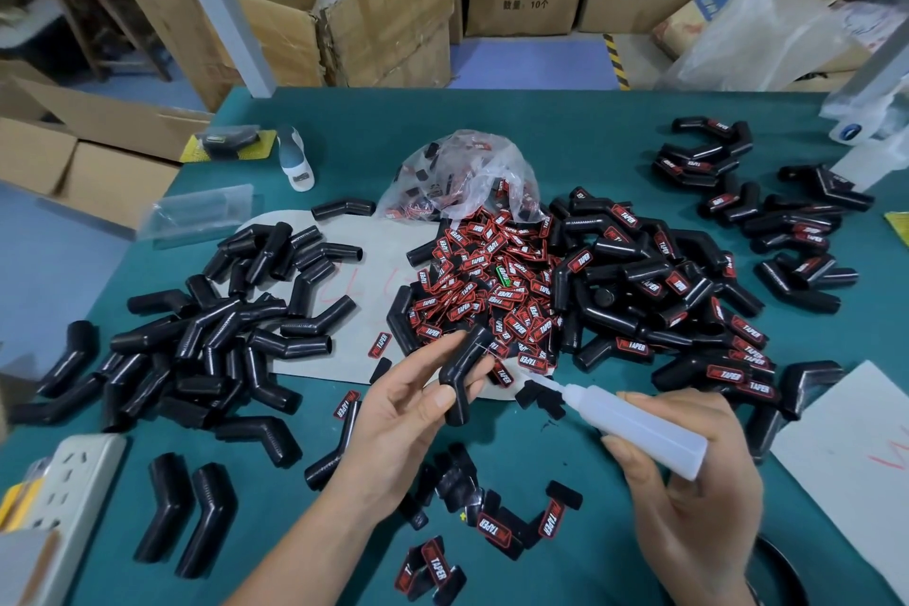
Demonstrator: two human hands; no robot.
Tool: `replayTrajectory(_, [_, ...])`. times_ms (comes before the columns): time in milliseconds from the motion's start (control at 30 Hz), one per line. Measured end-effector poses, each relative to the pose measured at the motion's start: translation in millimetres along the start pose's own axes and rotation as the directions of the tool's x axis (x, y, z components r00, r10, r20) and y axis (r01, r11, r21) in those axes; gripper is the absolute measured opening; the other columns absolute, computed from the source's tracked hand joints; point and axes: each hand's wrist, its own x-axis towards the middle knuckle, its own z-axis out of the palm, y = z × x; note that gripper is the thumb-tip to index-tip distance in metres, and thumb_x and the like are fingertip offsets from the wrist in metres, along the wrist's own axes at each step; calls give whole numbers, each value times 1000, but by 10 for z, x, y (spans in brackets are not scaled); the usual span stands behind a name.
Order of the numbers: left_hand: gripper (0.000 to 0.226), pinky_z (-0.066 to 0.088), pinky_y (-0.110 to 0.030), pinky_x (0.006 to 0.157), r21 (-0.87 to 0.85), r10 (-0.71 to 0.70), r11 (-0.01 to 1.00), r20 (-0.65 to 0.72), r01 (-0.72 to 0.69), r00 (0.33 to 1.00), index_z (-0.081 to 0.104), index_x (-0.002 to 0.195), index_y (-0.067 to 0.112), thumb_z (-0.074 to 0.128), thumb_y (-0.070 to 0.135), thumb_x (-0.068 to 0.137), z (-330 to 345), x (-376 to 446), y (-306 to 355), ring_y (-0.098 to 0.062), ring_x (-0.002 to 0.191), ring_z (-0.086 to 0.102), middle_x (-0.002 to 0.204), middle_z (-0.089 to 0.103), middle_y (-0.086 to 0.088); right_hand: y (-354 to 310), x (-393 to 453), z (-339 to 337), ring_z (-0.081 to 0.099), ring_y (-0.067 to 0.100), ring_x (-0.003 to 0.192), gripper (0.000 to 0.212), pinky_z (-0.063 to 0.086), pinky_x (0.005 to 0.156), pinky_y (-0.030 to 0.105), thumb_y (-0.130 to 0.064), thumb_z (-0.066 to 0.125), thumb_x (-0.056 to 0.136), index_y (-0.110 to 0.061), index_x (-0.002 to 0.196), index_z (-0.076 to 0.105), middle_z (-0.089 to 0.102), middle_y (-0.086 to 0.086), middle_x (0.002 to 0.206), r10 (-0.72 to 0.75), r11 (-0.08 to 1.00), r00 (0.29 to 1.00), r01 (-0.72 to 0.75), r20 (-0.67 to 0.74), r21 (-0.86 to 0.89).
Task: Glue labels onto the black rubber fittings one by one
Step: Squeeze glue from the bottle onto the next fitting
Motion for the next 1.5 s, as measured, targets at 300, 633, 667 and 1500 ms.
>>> replayTrajectory(300, [57, 52, -35, 107, 4, 0, 1000, 18, -1, 1000, 62, 145, 11, 81, 23, 93, -37, -4, -10, -38, 133, 61, 146, 61, -21, -2, -13, 4, 60, 0, 101, 29, 47, 87, 17, -51, 61, 100, -25, 111, 59, 67, 0, 104, 1, 1000, 1000, -1, -8, 24])
replayTrajectory(633, [58, 52, -36, 107, 24, -8, 1000, 13, 8, 1000, 61, 145, 13, 82, 24, 92, -61, 2, -24, -38, 134, 61, 145, 62, -20, 1, -16, -3, 60, -2, 101, 30, 47, 88, 15, -51, 60, 101, -23, 111, 59, 67, 1, 103, -2, 1000, 1000, 2, -4, 21])
replayTrajectory(667, [58, 52, -36, 107, 20, -6, 1000, 12, 6, 1000, 61, 145, 12, 82, 24, 92, -61, 3, -25, -38, 134, 61, 145, 62, -20, 1, -15, -4, 60, -1, 101, 30, 47, 87, 16, -51, 60, 101, -23, 111, 59, 67, 2, 103, -2, 1000, 1000, 2, -4, 24])
replayTrajectory(1500, [58, 52, -36, 108, 27, -12, 1000, 10, 12, 1000, 60, 146, 12, 81, 22, 93, -79, 3, -40, -37, 132, 62, 143, 64, -21, 19, -5, -13, 60, 0, 101, 30, 47, 88, 18, -51, 59, 102, -23, 110, 59, 66, 0, 105, -6, 1000, 1000, 6, -18, 20])
